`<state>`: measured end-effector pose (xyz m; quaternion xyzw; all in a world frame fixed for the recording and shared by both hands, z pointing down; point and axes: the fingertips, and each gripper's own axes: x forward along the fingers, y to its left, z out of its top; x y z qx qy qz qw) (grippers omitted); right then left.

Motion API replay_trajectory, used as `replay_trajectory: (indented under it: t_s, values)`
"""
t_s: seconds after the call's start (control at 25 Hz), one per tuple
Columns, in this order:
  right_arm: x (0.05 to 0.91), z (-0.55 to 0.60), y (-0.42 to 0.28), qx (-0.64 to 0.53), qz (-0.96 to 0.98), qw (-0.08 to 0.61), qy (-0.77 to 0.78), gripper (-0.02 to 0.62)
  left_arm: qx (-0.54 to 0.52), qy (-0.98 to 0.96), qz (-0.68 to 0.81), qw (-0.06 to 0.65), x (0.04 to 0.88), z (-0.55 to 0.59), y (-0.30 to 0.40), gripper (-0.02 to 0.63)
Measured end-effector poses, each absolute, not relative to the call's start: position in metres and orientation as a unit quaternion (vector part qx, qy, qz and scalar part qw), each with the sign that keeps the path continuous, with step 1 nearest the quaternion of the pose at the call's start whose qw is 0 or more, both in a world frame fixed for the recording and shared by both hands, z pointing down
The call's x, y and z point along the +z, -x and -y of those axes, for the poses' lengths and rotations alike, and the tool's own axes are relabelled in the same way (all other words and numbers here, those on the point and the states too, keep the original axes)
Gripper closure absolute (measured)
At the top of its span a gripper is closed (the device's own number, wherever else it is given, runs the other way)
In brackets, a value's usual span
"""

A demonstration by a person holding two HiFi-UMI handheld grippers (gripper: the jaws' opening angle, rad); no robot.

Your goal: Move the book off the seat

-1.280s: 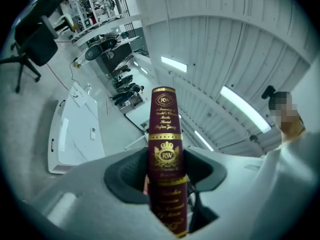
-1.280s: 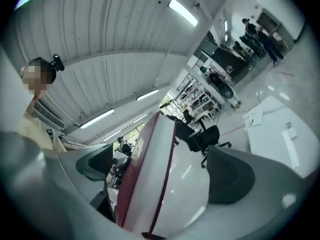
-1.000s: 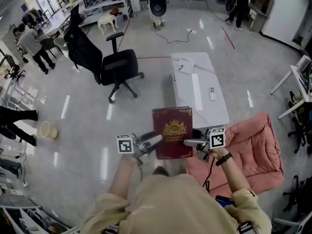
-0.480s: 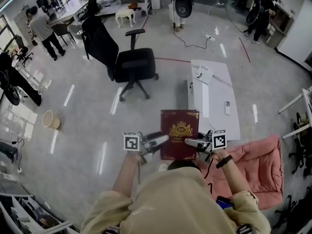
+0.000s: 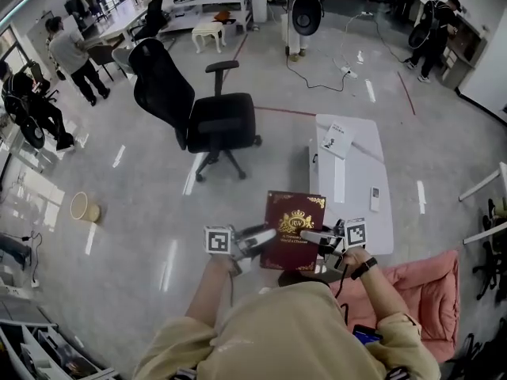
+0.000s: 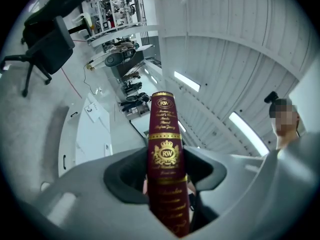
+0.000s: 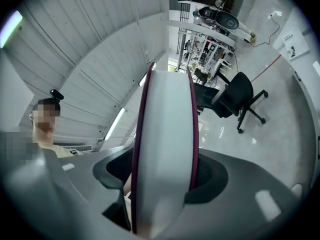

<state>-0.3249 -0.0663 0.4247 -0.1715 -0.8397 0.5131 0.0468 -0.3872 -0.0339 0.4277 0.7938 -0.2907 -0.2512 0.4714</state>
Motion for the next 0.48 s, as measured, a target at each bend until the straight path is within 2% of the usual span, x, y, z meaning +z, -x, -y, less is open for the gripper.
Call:
replay_trajectory:
  t_s: [0.2, 0.4, 0.48]
  values:
    - [0.436, 0.069, 0.327, 0.511, 0.842, 0.044, 0.169, 0.364, -0.246, -0.792, 0.289, 0.478, 0.439, 0.04, 0.392, 0.394]
    - [0.448, 0.109, 0.322, 0.528, 0.836, 0.03, 0.144, 0.364, -0.221, -0.75, 0.334, 0.526, 0.461, 0.078, 0.399, 0.393]
    - [0.454, 0.155, 0.312, 0.54, 0.831, 0.03, 0.132, 0.364, -0.243, -0.76, 0.311, 0.516, 0.452, 0.129, 0.384, 0.393]
